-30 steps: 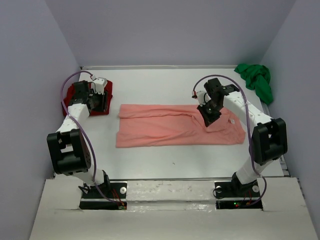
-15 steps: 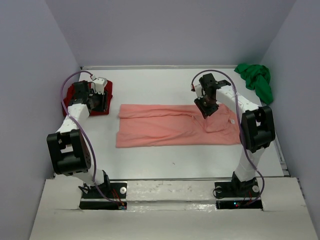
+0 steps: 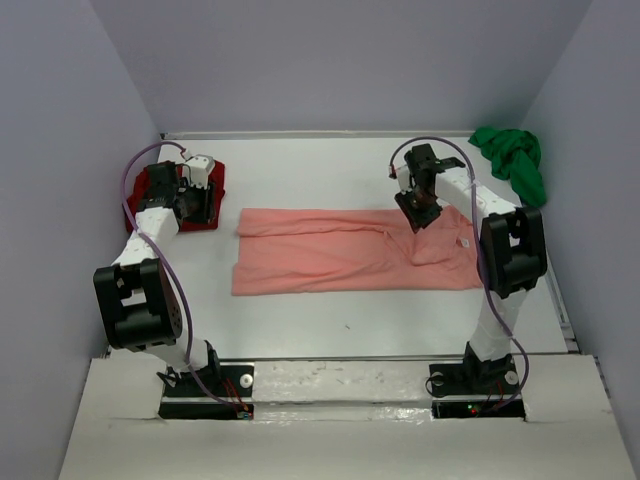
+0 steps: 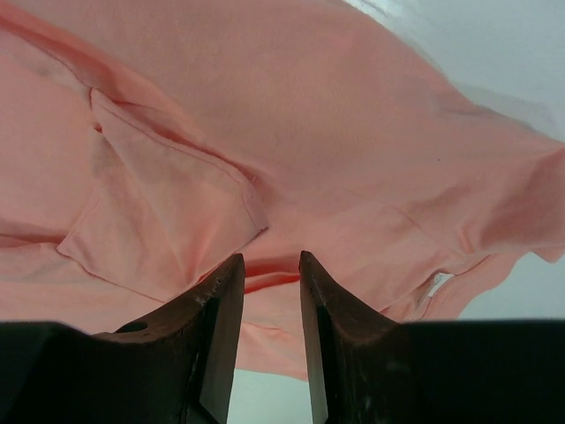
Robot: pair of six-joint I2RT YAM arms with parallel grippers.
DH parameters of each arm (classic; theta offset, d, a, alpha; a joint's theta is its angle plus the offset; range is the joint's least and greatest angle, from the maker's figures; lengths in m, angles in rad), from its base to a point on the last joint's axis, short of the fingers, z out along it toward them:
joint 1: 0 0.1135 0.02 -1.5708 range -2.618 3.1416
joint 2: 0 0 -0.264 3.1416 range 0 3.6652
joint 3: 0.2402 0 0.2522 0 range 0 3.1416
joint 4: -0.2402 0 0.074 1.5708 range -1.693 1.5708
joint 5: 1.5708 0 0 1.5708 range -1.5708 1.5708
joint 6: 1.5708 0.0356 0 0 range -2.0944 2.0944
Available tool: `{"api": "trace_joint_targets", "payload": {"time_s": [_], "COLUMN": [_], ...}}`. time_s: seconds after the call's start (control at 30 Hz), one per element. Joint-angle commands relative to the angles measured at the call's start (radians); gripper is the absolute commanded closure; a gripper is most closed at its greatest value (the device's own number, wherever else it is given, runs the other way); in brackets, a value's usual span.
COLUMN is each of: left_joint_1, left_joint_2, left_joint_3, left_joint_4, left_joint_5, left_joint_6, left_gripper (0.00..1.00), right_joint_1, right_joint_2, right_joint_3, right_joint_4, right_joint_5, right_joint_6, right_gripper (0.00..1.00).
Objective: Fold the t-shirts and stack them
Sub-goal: Fold the tshirt
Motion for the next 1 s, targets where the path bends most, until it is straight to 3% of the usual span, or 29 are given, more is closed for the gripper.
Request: {"api": "trace_joint_targets", "payload": {"time_s": [0.0,0.73,0.9,0.97], "left_joint_1": [0.003,0.003,0.003,0.003], "left_joint_2": [-0.027,-0.021,-0.021,-0.021], "left_joint_3": [-0.005,-0.007,-0.005,-0.004], "left_joint_4": [0.005,0.005,0.004,0.004], "left_joint_5": [0.017,0.016,0.013,0.014], "left_joint_6": [0.013,0.014,0.013,0.013], "left_gripper": [0.53,0.53,0.53,0.53], "right_joint_1": [-0.007,-0.016,-0.016,-0.016], "right_joint_2": [0.027,0.07,0.078,0.078], "right_joint_3": [0.018,0.001,0.0,0.0], "right_joint_4": [0.026,0.021,0.021,0.021], "right_joint_5": [-0.04,-0.117,-0.121,-0.121], "right_joint_6": [-0.002,-0.02,-0.02,-0.02], "right_gripper": [0.63,0.69,0.8,0.9]}}
